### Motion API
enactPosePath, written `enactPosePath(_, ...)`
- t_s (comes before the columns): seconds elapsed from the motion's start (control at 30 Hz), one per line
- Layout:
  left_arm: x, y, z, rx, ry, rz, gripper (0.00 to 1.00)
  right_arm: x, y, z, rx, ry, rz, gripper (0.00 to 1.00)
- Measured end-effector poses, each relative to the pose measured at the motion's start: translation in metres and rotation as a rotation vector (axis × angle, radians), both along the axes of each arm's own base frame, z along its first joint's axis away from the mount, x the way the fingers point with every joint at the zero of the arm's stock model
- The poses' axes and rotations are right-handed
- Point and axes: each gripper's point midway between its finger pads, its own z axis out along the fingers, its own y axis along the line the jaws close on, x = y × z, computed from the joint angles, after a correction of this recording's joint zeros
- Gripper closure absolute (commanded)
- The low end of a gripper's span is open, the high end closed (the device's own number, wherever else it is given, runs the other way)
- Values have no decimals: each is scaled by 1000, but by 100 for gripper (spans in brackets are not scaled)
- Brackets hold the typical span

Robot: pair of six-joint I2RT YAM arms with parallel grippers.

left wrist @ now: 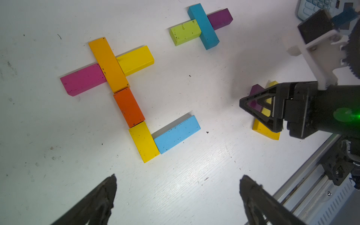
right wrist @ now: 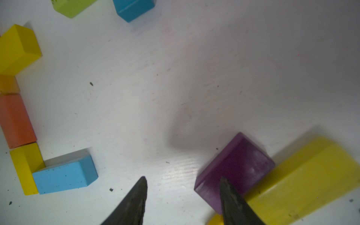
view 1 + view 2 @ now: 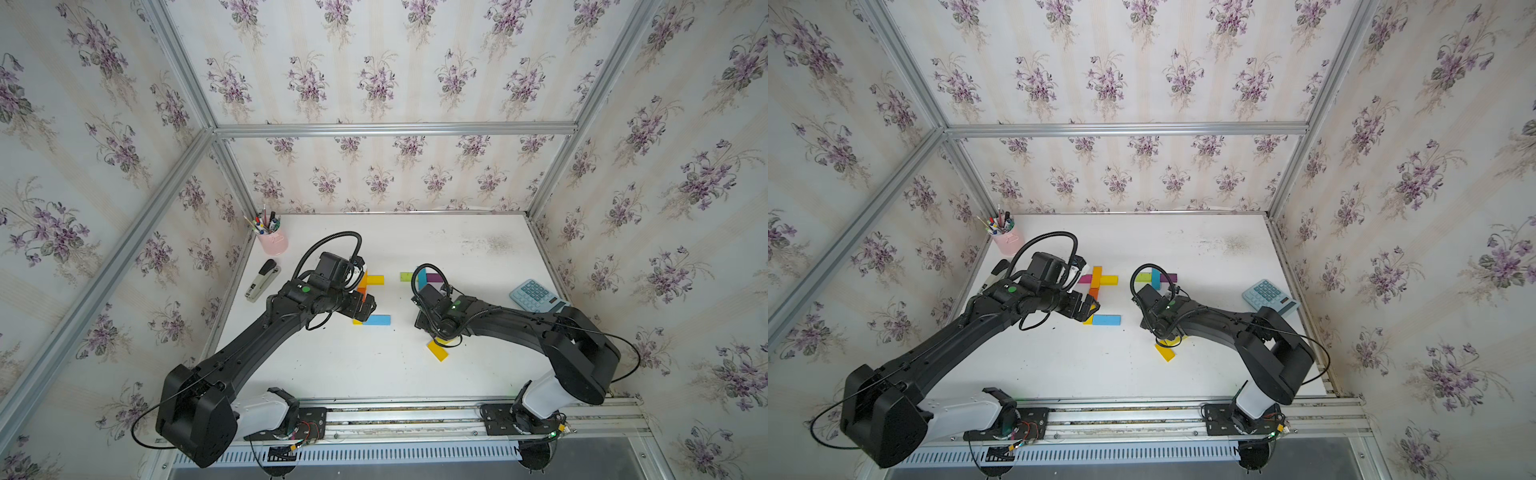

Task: Assemble the letter t with building blocks
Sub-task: Pick up the building block from the center of the board.

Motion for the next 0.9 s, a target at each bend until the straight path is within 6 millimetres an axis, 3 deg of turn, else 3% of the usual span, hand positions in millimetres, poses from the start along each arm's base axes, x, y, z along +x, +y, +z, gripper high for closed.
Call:
enactPosePath(0.6, 1, 0, 0, -27, -6, 3, 0, -5, -20, -7, -50, 12, -143, 36)
enactPosePath(0.9, 0, -2, -1, -36, 1, -5, 0, -6, -35, -16, -67, 22, -171, 40)
